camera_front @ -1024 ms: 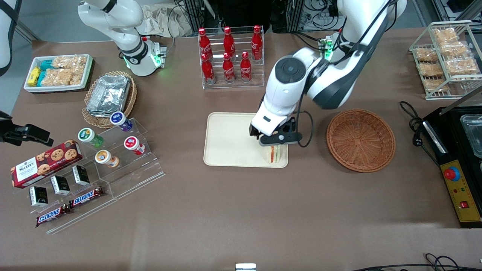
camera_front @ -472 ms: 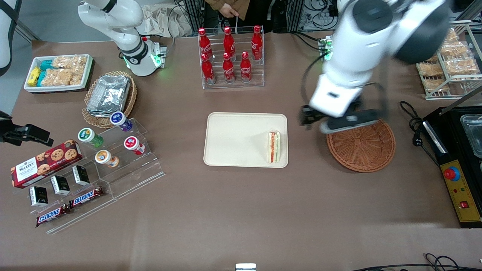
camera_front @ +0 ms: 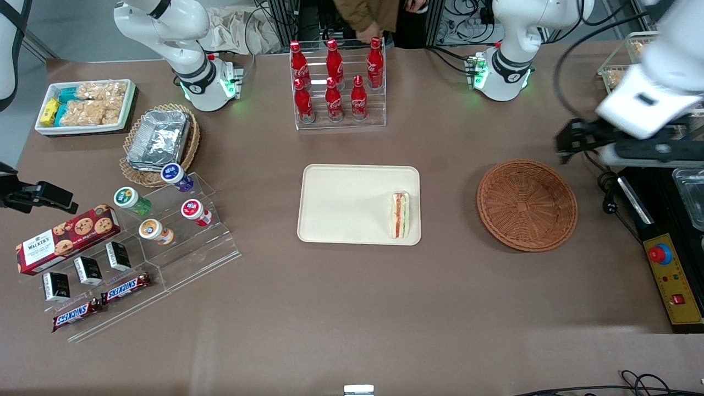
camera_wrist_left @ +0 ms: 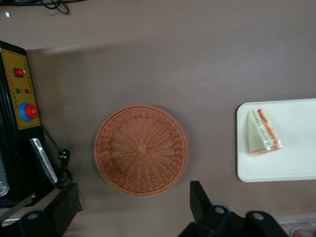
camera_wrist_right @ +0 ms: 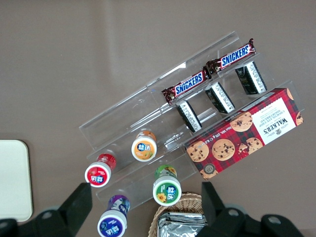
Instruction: Place sandwich from basket to tray
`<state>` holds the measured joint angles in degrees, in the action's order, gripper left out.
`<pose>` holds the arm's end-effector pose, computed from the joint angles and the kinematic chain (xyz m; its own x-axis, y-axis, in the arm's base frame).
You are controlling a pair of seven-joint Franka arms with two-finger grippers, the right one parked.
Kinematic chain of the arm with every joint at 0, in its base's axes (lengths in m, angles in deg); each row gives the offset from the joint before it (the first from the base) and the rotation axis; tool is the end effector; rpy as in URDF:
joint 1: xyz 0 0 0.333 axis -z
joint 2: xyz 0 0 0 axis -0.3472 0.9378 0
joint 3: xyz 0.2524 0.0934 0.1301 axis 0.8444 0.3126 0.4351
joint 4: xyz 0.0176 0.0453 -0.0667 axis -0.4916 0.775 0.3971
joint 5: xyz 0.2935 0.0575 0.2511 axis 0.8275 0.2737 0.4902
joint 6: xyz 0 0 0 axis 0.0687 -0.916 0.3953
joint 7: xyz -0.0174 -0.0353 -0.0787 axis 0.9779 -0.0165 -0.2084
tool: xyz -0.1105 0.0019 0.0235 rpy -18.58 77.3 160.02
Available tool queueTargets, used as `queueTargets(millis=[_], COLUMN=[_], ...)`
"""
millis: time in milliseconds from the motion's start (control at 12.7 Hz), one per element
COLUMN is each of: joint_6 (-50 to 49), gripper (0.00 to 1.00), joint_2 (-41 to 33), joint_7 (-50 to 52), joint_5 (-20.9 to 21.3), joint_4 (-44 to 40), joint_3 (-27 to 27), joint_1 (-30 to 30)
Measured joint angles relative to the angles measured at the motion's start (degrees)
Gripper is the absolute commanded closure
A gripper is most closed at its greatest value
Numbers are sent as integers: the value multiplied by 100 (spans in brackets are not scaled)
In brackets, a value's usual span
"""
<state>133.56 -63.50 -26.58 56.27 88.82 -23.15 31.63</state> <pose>0.5483 -0.0757 0.6340 0.9917 -0.1194 0.0472 -0.1177 -0.9923 -0.0376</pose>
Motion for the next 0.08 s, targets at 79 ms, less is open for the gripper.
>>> queueTargets(millis=[79], joint_6=[-2], gripper=[0], joint_2=[-8], joint_7=[-157], joint_5=[-45], joint_4=[40], joint_3=[47], joint_1=[-132])
